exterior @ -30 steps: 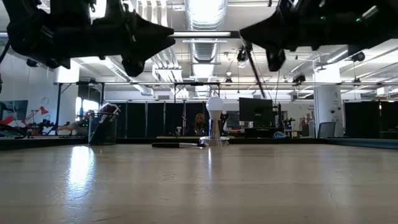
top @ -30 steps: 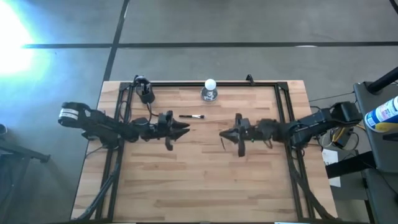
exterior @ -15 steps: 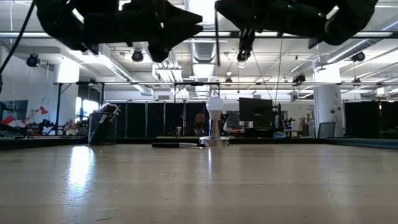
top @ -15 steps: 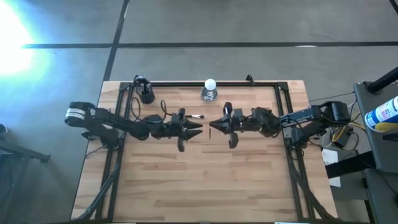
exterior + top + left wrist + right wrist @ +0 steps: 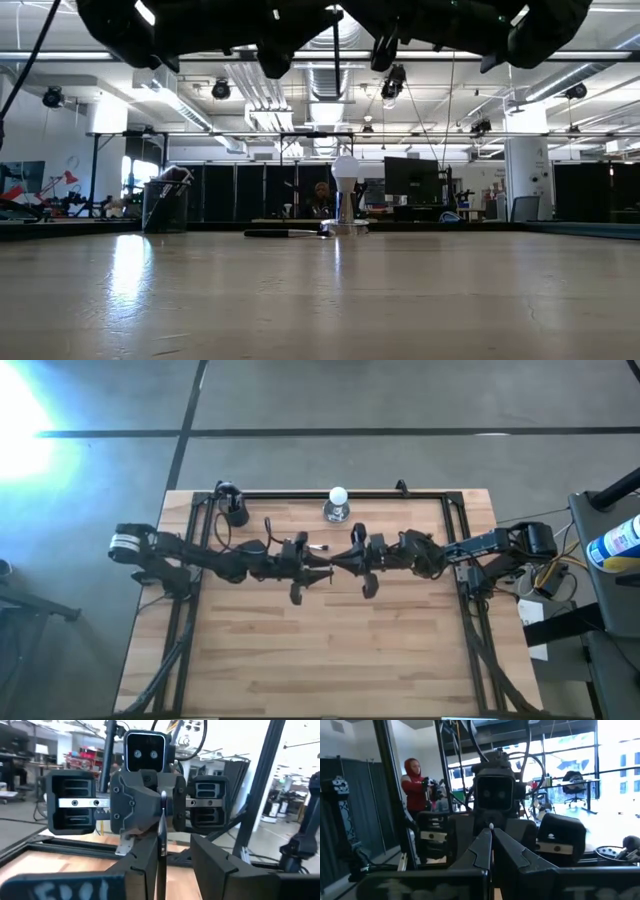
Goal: Put items in baskets/containers
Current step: Put the black eyeshadow brush into the black brush holder
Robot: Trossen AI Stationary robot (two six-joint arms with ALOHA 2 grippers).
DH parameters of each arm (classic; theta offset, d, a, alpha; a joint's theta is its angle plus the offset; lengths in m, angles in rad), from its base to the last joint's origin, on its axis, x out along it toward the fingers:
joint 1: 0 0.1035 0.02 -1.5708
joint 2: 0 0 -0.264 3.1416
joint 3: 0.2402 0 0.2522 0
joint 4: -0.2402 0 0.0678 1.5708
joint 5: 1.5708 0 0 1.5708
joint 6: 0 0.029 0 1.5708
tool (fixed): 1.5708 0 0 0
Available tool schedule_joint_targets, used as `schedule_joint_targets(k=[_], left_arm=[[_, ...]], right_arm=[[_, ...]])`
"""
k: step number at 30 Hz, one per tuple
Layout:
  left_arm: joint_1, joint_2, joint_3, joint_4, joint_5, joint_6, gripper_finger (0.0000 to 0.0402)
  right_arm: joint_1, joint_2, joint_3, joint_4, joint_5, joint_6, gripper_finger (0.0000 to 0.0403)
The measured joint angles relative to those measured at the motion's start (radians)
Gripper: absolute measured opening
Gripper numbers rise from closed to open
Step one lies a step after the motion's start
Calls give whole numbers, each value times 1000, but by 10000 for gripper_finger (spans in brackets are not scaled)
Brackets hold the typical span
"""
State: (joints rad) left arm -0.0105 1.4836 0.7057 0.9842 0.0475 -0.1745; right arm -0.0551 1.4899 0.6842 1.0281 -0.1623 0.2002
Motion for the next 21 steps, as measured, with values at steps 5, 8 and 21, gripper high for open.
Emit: schedule_joint_targets(k=[5,8,21], left_arm=[[1,6,38,-88,21,12,93],[1,6,52,-114,20,32,47],[55,-309,-29,-458,-323,165,12]], right_arm=[[3,0,0,-1,-2,-2,8],[3,0,-1,0,-4,-2,8],[-2,-85,-19,-207,8,-103,74]])
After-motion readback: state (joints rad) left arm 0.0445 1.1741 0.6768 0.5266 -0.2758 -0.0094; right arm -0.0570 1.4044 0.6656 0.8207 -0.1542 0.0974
